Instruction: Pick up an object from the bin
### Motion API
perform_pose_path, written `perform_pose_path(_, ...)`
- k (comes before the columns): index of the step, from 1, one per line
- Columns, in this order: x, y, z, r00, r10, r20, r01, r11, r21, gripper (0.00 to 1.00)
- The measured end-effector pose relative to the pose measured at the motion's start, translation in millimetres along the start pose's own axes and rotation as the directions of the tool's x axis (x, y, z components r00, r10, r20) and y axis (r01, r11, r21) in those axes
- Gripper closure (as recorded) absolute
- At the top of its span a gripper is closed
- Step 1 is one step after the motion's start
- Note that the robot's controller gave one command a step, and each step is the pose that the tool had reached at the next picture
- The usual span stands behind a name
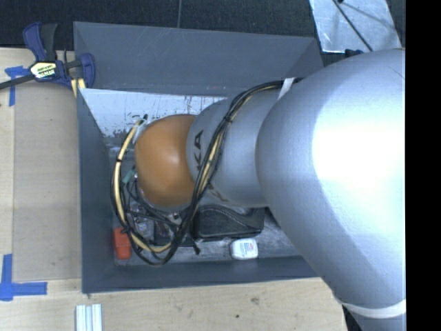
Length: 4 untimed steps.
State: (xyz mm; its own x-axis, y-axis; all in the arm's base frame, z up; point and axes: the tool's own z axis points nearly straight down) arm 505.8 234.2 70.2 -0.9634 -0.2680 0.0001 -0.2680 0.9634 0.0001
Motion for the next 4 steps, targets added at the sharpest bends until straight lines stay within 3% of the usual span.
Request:
perform_pose_path(1, 0.1, 0.0, 0.0, 1.0, 0.0, 0.0, 0.0, 1.0, 0.0, 0.0)
perform_pose_path(2, 0.0, -0.1, 0.0, 1.0, 0.0, 0.0, 0.0, 1.0, 0.0, 1.0)
perform_pose_path(3, 0.1, -0.1, 0.1, 1.0, 0.0, 0.0, 0.0, 1.0, 0.0, 0.0)
perform_pose_path(4, 0.0, -0.2, 0.0, 1.0, 0.0, 0.0, 0.0, 1.0, 0.0, 1.0)
